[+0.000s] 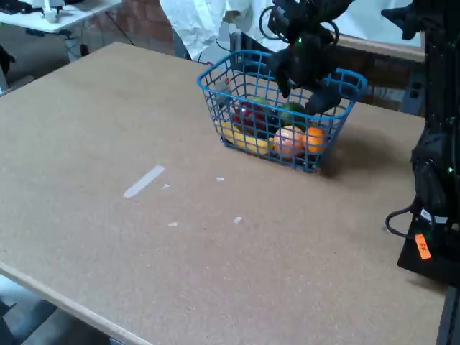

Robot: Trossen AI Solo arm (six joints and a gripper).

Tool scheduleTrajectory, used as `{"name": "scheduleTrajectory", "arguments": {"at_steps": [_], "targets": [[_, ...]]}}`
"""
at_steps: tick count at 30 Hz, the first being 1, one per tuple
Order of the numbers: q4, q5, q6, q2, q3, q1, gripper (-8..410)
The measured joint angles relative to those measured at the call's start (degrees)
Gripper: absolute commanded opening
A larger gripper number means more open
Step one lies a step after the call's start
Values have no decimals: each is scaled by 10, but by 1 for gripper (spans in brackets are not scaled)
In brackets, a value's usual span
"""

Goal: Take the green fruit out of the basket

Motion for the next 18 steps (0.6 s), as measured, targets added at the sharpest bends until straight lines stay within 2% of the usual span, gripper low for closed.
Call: {"name": "scheduleTrajectory", "arguments": {"at_steps": [14,18], "targets": [[27,-2,-3,26,0,-1,394],[36,-1,-3,26,0,-1,369]]}}
